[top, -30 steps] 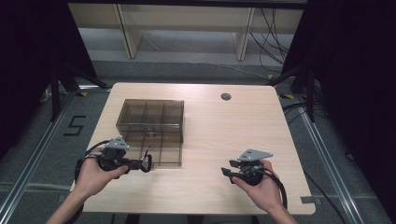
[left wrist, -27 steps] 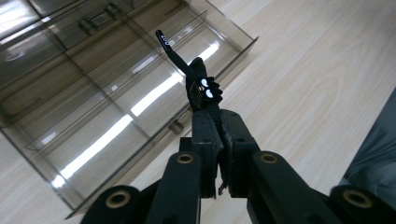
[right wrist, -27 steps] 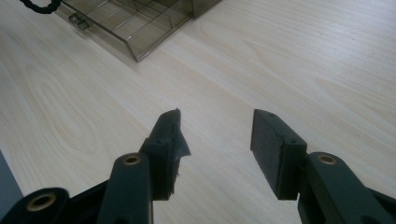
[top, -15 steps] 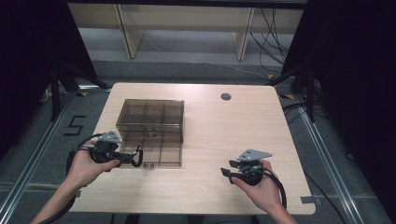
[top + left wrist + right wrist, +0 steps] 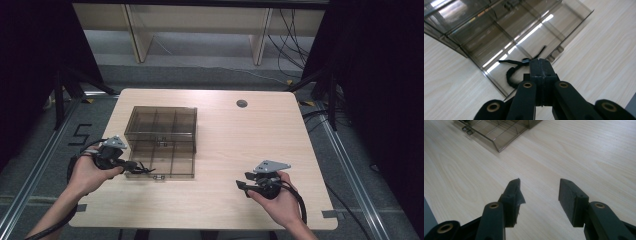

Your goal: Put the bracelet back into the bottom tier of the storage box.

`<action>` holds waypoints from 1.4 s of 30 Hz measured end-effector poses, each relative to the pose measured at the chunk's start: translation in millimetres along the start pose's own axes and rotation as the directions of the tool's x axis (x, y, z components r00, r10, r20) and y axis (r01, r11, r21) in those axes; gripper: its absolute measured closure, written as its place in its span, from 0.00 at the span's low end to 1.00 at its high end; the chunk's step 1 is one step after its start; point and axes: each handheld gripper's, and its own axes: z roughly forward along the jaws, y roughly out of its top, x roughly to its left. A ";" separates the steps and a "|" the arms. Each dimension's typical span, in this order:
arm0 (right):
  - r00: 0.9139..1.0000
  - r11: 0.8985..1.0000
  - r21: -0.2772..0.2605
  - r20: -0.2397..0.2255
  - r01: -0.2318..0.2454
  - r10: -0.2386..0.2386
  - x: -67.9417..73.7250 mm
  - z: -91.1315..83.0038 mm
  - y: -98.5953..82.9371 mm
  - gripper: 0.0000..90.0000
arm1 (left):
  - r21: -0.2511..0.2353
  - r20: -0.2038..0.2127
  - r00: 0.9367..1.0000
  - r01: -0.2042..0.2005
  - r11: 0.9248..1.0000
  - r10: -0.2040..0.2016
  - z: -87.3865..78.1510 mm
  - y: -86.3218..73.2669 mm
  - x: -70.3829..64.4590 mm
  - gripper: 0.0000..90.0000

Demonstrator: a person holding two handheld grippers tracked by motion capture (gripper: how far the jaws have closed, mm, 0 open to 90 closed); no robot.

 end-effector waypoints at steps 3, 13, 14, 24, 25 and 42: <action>1.000 1.000 0.003 0.000 0.003 -0.003 0.2 0.3 -0.5 0.59 | -0.023 -0.024 1.000 0.005 1.000 -0.006 -1.8 -4.4 2.6 0.99; 1.000 1.000 -0.004 -0.004 0.001 -0.001 1.3 1.8 0.0 0.59 | -0.018 -0.055 0.998 0.005 1.000 -0.006 -3.2 -11.6 7.8 0.93; 1.000 1.000 0.000 -0.005 0.003 -0.003 1.1 1.3 0.2 0.58 | -0.023 -0.057 0.998 0.004 1.000 -0.005 -2.1 -11.9 7.8 0.93; 1.000 1.000 0.009 -0.001 -0.006 0.006 1.2 1.2 -0.5 0.58 | 0.036 -0.063 0.998 -0.014 0.999 0.017 14.6 -15.5 9.7 0.90; 1.000 1.000 0.010 -0.002 -0.006 0.006 1.4 1.2 -0.5 0.58 | 0.073 -0.065 0.998 -0.018 0.997 0.022 13.7 -14.6 10.1 0.90; 1.000 1.000 0.014 -0.011 0.001 -0.001 1.0 3.0 -1.1 0.58 | 0.149 -0.091 0.995 -0.030 0.988 0.044 29.8 -6.8 17.1 0.97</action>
